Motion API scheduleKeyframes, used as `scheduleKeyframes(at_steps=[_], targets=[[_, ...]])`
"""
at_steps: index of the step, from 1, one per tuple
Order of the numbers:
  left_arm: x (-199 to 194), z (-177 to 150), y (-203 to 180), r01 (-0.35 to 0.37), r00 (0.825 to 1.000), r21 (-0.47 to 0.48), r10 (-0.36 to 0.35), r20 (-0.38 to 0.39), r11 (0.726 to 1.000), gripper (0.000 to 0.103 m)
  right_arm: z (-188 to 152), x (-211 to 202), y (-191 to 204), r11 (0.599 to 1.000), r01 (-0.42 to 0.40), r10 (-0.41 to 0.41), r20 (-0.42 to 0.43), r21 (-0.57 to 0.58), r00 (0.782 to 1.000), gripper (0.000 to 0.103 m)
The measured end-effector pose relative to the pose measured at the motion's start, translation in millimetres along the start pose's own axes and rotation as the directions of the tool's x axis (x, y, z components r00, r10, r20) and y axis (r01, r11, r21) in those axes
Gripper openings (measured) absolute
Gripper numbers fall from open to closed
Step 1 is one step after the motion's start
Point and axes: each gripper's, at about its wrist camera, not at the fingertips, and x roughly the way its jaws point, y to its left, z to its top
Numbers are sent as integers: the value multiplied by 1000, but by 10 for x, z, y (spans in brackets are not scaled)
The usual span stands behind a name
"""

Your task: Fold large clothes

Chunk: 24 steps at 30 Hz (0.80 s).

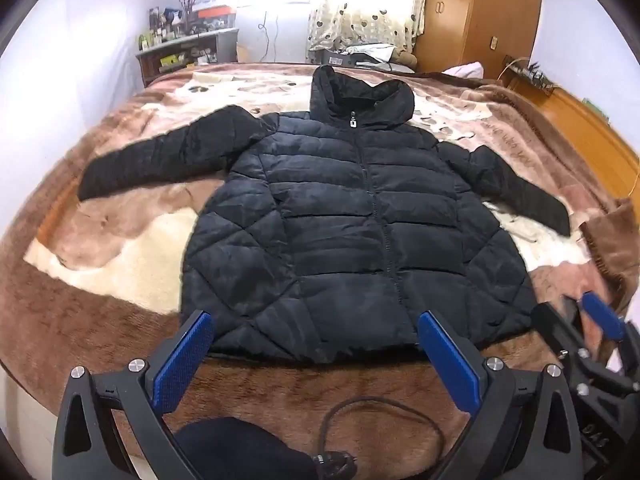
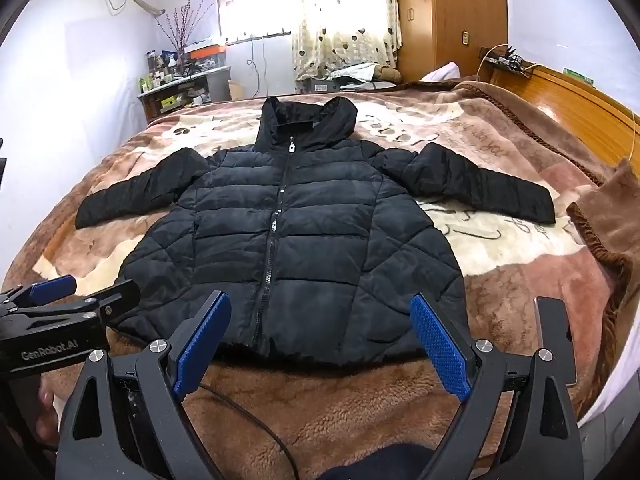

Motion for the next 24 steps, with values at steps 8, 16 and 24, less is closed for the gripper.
scheduleKeyframes(at_steps=[8,16,24], targets=[[-111,37,-94,9,999,35,-10,32,999,103,29,2,36,1000,14,-14,-5,-7,1000,91],[-143,24,-72,2,999,18,-3,35,1000,103,58,-50,28,1000,18,-18,3,-10,1000,91],[-146,29,-62,4,1000,11,-4,31,1000,103,60,-70,27,1000,16,-16,4,-12,1000,91]])
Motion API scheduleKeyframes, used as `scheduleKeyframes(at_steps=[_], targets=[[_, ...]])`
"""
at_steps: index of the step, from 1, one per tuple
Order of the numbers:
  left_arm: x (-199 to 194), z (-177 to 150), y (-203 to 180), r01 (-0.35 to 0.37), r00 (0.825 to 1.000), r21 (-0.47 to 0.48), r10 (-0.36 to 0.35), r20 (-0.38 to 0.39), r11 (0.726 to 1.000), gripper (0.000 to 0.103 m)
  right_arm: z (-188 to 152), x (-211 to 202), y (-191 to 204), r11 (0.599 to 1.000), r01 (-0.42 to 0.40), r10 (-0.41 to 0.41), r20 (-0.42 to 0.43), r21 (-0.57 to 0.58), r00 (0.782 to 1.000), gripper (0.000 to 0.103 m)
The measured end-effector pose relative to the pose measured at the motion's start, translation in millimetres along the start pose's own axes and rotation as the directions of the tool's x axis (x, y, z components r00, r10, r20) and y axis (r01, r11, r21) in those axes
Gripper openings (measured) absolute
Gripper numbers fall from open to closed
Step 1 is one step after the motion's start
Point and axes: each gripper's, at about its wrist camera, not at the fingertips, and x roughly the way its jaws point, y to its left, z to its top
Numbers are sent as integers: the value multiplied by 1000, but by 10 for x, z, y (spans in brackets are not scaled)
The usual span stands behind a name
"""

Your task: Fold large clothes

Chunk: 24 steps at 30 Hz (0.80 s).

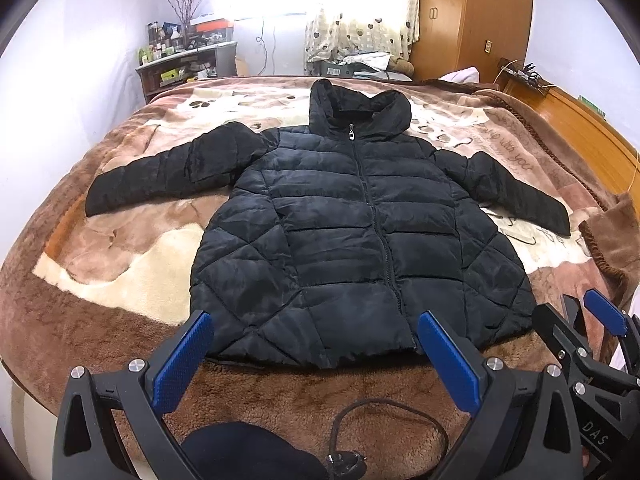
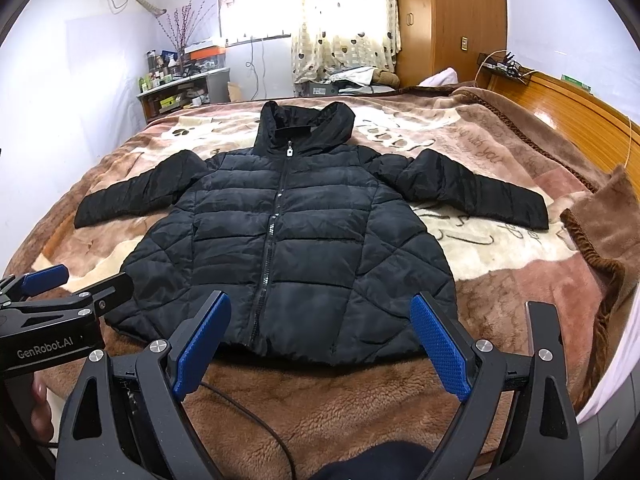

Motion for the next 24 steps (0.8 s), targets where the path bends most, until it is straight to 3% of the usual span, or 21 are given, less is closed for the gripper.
scheduleKeyframes(at_steps=[24], targets=[[-50,-2,6,-41,998,20,40,42,999,103,-5,-18,16,1000,-3,3,-1,-2,1000,91]])
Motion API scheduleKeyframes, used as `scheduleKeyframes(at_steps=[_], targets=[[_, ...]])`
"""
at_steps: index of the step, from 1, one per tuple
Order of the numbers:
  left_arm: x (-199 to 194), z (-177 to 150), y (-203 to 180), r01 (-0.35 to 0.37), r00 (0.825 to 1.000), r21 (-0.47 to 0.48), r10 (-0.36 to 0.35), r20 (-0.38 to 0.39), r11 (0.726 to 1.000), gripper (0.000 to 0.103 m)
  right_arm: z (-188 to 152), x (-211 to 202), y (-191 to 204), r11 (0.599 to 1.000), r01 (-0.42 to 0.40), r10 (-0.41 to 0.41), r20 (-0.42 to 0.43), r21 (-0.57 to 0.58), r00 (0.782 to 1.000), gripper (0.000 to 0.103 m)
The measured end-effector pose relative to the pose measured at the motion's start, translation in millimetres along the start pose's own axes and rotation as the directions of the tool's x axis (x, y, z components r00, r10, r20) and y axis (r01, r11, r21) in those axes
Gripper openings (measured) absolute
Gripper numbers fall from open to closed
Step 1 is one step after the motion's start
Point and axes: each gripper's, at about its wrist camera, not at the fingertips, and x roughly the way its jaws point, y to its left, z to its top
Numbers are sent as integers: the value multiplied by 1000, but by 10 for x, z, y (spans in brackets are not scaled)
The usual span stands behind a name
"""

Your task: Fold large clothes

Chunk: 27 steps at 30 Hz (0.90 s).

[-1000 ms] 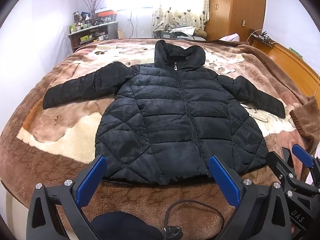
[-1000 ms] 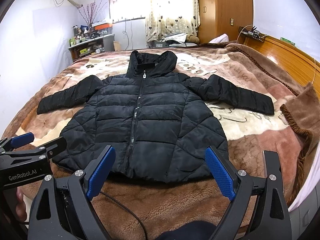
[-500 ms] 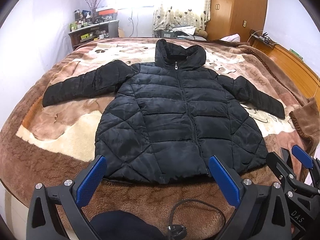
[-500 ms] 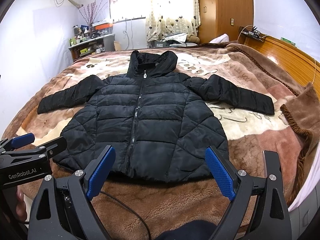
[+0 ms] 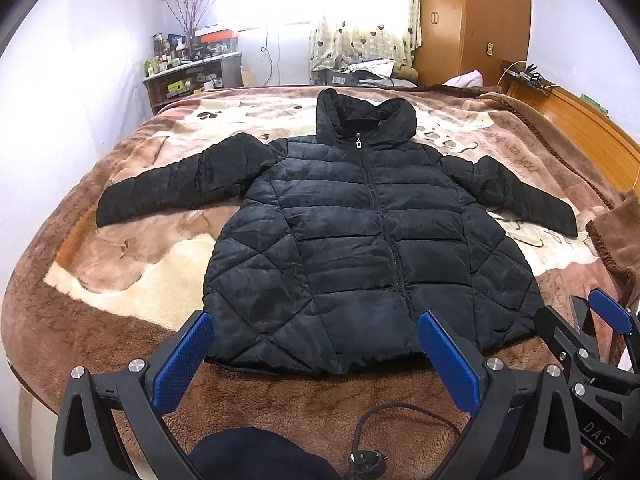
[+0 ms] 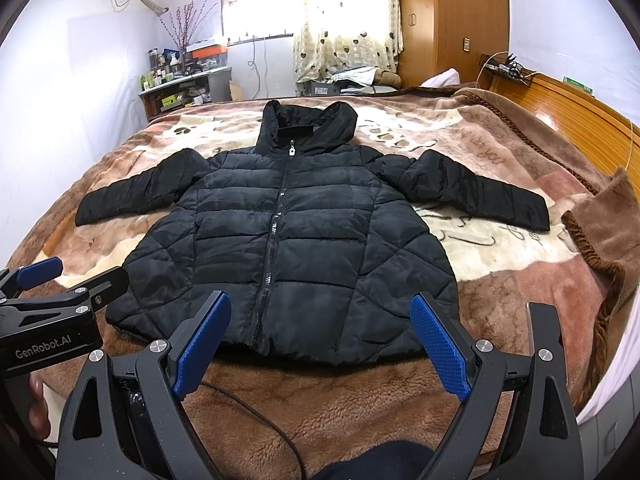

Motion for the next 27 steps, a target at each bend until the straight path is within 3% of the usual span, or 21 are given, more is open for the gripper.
scheduleKeyframes(at_steps=[27], targets=[[2,1,64,-1,1000,-4,1,-1,1000,103,0,-1,40,1000,0,0,-1,-5,1000,91]])
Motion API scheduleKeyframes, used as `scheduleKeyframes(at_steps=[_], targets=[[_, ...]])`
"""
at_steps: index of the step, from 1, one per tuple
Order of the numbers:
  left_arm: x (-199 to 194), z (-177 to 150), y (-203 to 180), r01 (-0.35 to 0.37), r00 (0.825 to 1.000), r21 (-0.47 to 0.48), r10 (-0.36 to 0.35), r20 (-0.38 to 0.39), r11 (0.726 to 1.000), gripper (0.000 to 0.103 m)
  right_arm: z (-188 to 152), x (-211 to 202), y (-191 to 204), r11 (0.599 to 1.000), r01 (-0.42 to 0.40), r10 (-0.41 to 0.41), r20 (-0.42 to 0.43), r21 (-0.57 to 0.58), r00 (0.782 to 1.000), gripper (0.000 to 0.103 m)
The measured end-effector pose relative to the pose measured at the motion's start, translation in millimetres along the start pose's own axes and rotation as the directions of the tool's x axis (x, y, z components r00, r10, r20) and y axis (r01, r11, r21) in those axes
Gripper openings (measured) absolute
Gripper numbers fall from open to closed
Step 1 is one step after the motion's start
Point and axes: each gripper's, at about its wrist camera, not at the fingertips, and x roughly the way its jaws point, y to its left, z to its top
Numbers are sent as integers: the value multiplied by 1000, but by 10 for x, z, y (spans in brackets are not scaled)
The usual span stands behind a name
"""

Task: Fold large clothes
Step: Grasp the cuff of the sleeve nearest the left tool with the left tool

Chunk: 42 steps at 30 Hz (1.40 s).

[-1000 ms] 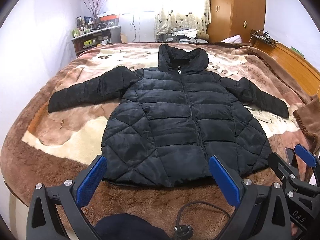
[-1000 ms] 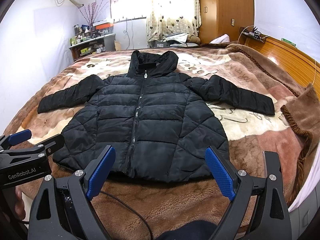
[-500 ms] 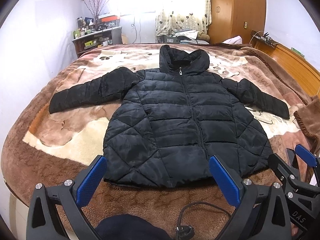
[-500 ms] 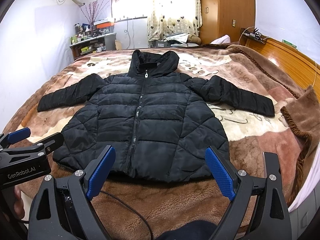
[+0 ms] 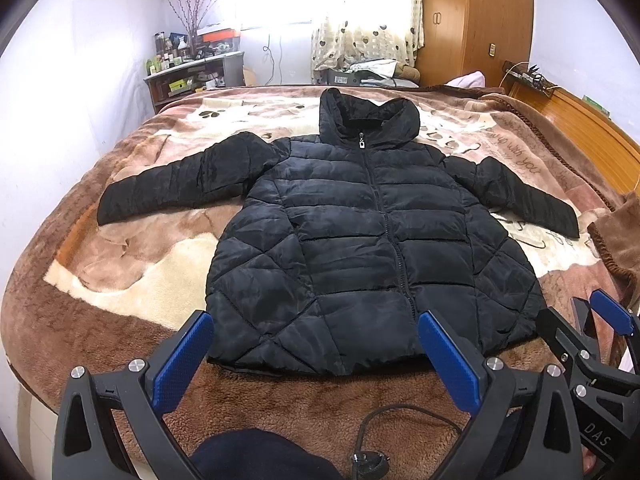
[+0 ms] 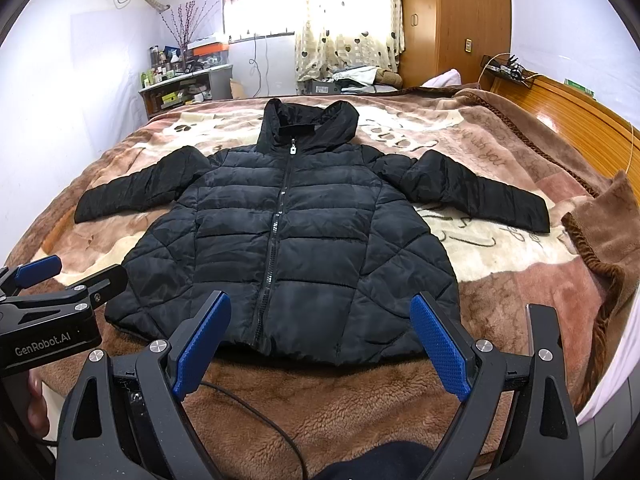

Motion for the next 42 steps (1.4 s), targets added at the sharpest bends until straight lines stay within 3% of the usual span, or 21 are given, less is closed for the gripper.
scheduleKeyframes(at_steps=[7,13,17,22,26,29,33,36,41,42], targets=[[49,-5,15,16,1000,-6,-16,-15,1000,103,-5,9,11,1000,0,0,-6,-2,1000,91],[198,90,228,73,996,-47,-75,-38,996,103,72,121,-2,1000,-8,8,-7,-5,1000,91],[357,270,692,130,991,-116,-132,-7,985,103,270,247,74,998,15,-14,25,-56,1000,91],[771,536,1470,41,998,-228,-51,-39,973,103,617,502,233,994,24,-17,67,-107,998,91],[1239,763,2191,-15,996,-335,-14,-83,942,103,851,806,429,989,11,0,71,-148,998,91],[1597,906,2669,-145,988,-359,113,-107,922,98,956,1095,624,984,-24,34,55,-174,998,91],[2034,965,3291,-224,974,-462,183,-133,858,93,1016,1459,930,971,-60,71,40,-230,997,91],[2353,950,3612,-245,968,-528,177,-176,813,92,1049,1670,1114,963,-110,121,33,-246,992,91],[2723,932,3908,-212,976,-615,128,-179,760,91,1079,1998,1373,956,-151,156,-1,-251,988,91],[2816,915,3988,-208,976,-650,111,-188,731,91,1083,2037,1416,955,-149,154,-4,-257,988,91]])
